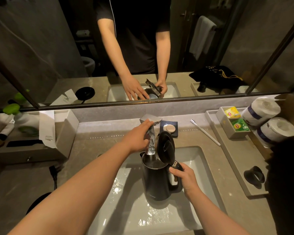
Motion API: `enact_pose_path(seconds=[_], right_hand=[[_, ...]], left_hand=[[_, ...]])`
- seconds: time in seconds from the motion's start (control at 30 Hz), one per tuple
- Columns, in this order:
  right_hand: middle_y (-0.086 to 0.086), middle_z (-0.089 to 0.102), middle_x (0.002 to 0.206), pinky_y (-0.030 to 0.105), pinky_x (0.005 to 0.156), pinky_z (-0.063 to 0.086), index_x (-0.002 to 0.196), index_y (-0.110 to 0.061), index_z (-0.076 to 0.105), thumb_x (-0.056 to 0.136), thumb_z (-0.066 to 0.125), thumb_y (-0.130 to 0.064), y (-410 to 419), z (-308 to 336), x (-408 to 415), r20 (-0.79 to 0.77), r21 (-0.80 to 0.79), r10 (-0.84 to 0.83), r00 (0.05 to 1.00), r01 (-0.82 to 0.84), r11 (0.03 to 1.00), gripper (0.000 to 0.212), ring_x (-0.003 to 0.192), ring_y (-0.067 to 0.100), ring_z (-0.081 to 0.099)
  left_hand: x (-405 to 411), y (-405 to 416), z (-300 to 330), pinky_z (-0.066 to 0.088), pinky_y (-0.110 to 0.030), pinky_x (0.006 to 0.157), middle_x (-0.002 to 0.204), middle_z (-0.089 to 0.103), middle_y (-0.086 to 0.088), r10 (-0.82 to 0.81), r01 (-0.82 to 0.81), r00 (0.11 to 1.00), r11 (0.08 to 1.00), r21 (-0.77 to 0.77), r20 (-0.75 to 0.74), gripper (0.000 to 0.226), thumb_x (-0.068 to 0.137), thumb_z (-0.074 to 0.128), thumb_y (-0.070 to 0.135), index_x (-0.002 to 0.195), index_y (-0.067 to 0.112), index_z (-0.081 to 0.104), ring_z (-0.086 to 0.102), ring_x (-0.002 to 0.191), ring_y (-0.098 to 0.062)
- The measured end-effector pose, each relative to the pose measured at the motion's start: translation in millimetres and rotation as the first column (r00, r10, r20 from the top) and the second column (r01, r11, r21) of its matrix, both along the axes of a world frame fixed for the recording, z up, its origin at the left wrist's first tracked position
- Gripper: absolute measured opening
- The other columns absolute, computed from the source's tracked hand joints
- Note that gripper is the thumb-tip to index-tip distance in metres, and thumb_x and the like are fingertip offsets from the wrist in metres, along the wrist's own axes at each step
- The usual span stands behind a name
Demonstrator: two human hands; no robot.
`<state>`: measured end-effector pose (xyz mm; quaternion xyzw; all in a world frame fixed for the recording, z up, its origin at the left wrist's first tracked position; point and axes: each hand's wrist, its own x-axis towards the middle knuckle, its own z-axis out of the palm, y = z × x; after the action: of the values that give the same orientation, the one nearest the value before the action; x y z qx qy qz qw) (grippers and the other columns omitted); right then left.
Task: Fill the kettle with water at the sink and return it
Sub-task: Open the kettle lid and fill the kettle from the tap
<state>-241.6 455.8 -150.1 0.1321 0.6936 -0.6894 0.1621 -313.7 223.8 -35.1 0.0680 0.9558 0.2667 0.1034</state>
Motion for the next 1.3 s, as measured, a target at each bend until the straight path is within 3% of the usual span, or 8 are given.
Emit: enact_pose_path(seconds=[0.17, 0.5, 0.87, 1.0, 1.3], right_hand=[[-0.008, 0.066, 0.057, 0.03, 0.059, 0.047, 0.061, -0.026, 0.071, 0.062, 0.081, -0.029, -1.5, -0.2, 0.4, -0.006, -0.005, 0.011, 1.0, -0.011, 1.0, 0.01, 0.052, 0.006, 0.06], [-0.007, 0.066, 0.058, 0.031, 0.06, 0.048, 0.064, -0.024, 0.072, 0.055, 0.082, -0.038, 1.9, -3.3, 0.6, -0.002, -0.019, 0.018, 1.0, -0.018, 1.0, 0.019, 0.052, 0.003, 0.061], [-0.008, 0.067, 0.058, 0.021, 0.053, 0.05, 0.067, -0.021, 0.07, 0.062, 0.081, -0.03, 1.3, -2.5, 0.7, -0.002, -0.016, 0.022, 1.0, -0.022, 1.0, 0.015, 0.051, 0.002, 0.062], [-0.007, 0.068, 0.059, 0.023, 0.053, 0.049, 0.071, -0.016, 0.07, 0.06, 0.082, -0.03, 1.5, -2.4, 1.0, 0.001, -0.019, 0.029, 1.0, -0.029, 0.999, 0.021, 0.051, 0.003, 0.062], [-0.009, 0.069, 0.059, 0.027, 0.057, 0.048, 0.065, -0.027, 0.073, 0.055, 0.081, -0.038, 2.4, -2.5, -1.0, 0.003, -0.014, 0.039, 0.999, -0.039, 0.999, 0.017, 0.052, 0.001, 0.063]], left_hand=[[0.0, 0.4, 0.9, 0.034, -0.042, 0.112, 0.163, 0.014, 0.003, 0.004, -0.004, 1.0, 1.0, -0.004, 0.004, 0.08, 0.084, 0.057, 0.009, 0.151, 0.031, 0.02, 0.03, 0.142, -0.025], [0.2, -0.4, -1.3, 0.034, -0.043, 0.111, 0.163, 0.014, 0.003, 0.001, -0.001, 1.0, 1.0, -0.004, 0.001, 0.08, 0.084, 0.057, 0.009, 0.151, 0.032, 0.019, 0.031, 0.142, -0.025], [0.2, 0.2, -0.5, 0.033, -0.04, 0.112, 0.163, 0.012, 0.004, 0.001, -0.001, 1.0, 1.0, -0.004, 0.002, 0.081, 0.085, 0.057, 0.009, 0.152, 0.03, 0.017, 0.029, 0.143, -0.025], [0.6, 0.6, 0.5, 0.033, -0.041, 0.111, 0.163, 0.012, 0.003, 0.002, -0.002, 1.0, 1.0, -0.011, 0.003, 0.081, 0.086, 0.058, 0.009, 0.152, 0.03, 0.017, 0.03, 0.142, -0.026], [-6.4, 1.4, 4.9, 0.03, -0.043, 0.114, 0.162, 0.019, -0.002, -0.023, 0.022, 1.0, 0.996, -0.086, -0.009, 0.073, 0.088, 0.056, 0.012, 0.152, 0.024, 0.021, 0.028, 0.143, -0.025]])
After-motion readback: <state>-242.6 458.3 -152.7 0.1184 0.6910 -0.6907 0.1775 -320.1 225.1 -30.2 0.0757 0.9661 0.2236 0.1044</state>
